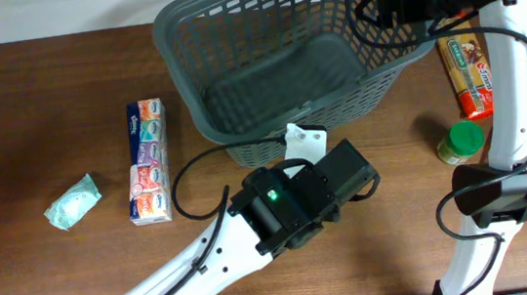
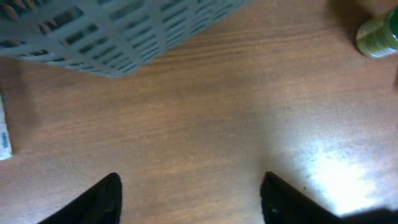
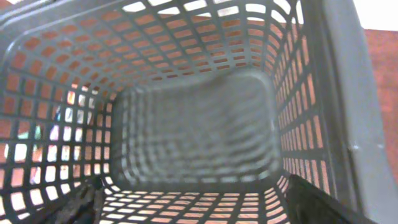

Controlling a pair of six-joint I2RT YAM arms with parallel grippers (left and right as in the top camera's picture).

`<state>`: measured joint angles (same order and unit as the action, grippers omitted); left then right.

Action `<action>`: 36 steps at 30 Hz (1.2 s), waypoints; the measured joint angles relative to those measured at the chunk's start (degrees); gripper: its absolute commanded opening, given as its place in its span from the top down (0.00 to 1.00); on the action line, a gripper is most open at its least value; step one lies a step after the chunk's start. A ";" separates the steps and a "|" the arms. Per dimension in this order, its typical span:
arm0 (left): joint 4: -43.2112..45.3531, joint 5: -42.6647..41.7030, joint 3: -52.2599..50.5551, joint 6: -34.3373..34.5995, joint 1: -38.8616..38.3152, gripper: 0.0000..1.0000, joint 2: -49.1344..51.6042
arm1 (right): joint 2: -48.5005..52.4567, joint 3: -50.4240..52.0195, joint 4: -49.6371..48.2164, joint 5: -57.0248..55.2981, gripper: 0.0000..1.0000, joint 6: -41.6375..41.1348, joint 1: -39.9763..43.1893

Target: Pack container

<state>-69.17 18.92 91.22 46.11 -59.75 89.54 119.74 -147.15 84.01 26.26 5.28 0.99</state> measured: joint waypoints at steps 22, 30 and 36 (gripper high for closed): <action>1.31 2.56 0.00 0.22 6.91 0.89 0.00 | 0.00 15.19 -3.13 -8.35 0.96 0.22 -0.26; 3.19 2.86 0.11 0.02 6.91 0.98 1.11 | 0.00 17.42 -3.41 -9.11 0.96 0.09 -0.42; 3.89 5.25 0.11 0.02 6.91 0.98 2.21 | 0.00 17.42 -3.34 -9.31 0.96 0.07 -0.42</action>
<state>-65.28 24.16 91.33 46.13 -52.84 91.74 119.74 -129.73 80.66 16.95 5.34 0.58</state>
